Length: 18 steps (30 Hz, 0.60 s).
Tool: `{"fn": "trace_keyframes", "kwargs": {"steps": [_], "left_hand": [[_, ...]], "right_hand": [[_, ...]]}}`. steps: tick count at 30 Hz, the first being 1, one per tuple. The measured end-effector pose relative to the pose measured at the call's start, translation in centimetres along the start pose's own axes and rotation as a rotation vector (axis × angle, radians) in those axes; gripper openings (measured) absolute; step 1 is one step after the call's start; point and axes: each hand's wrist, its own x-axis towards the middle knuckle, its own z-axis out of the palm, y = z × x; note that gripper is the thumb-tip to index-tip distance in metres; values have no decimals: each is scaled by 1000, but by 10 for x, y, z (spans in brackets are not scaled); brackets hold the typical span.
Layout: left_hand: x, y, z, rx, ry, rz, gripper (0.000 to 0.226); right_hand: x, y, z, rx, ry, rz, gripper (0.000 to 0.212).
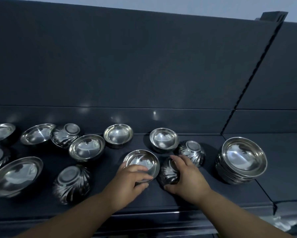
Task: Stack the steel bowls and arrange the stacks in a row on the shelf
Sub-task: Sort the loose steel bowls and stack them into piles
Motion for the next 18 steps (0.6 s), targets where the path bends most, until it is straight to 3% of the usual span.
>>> {"fn": "trace_keyframes", "kwargs": {"steps": [4, 8, 12, 15, 18], "left_hand": [[5, 11, -2, -14, 33, -52, 46], [15, 31, -15, -101, 163, -126, 29], [25, 48, -27, -251, 209, -213, 40], [27, 56, -33, -429, 162, -262, 39], [24, 59, -34, -463, 185, -292, 33]], "right_hand": [[-7, 0, -22, 224, 112, 29, 99], [-8, -18, -47, 633, 125, 109, 74], [-9, -33, -56, 1156, -187, 185, 73], [-15, -47, -63, 1339, -386, 209, 53], [-18, -49, -65, 1434, -483, 263, 57]]}}
